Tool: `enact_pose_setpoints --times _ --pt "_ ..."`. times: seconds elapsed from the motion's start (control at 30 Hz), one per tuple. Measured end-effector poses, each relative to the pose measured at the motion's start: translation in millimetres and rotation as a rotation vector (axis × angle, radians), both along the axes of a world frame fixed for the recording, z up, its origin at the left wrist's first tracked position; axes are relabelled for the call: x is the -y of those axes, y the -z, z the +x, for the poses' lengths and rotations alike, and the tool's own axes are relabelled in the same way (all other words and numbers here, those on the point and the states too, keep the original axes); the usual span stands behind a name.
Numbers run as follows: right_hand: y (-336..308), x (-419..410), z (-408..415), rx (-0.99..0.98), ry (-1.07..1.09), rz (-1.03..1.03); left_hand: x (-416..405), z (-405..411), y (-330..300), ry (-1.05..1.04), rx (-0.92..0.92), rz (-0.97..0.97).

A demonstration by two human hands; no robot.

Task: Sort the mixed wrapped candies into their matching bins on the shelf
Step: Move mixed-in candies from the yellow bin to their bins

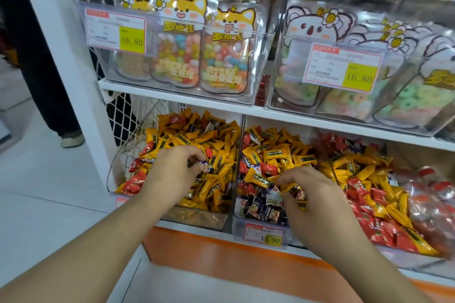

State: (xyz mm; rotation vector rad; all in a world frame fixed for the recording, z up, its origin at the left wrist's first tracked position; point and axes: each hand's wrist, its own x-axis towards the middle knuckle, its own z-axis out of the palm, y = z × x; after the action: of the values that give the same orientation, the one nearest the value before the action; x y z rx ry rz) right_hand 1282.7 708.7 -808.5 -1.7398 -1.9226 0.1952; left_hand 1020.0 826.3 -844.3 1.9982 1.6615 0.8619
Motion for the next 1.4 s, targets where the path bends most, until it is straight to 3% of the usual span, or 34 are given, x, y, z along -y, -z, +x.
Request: enact_pose_setpoints --times 0.2,0.3,0.43,0.57,0.7,0.93,1.03,1.23,1.4 --pt "-5 3 0 -0.026 0.011 0.015 14 -3 -37 -0.033 0.221 0.056" --pt "-7 5 -2 -0.089 0.014 0.012 35 12 -57 0.038 0.39 -0.015" --pt "-14 10 -7 -0.256 -0.053 0.01 64 46 -67 0.181 0.451 -0.091" --pt "-15 11 -5 -0.186 -0.011 0.025 78 72 -60 0.285 0.408 -0.098" --pt "-11 9 7 -0.07 0.049 0.035 76 78 -52 0.264 0.319 -0.027" --pt "-6 4 23 0.049 0.096 -0.05 76 76 -42 0.32 -0.069 0.152" --pt "-5 3 24 0.048 0.09 -0.048 75 71 -42 0.308 -0.03 0.167" --pt "-5 6 19 0.027 0.083 -0.026 47 37 -39 0.07 0.087 0.114" --pt "-2 5 17 0.025 0.078 -0.026 21 6 -20 0.018 -0.018 -0.004"
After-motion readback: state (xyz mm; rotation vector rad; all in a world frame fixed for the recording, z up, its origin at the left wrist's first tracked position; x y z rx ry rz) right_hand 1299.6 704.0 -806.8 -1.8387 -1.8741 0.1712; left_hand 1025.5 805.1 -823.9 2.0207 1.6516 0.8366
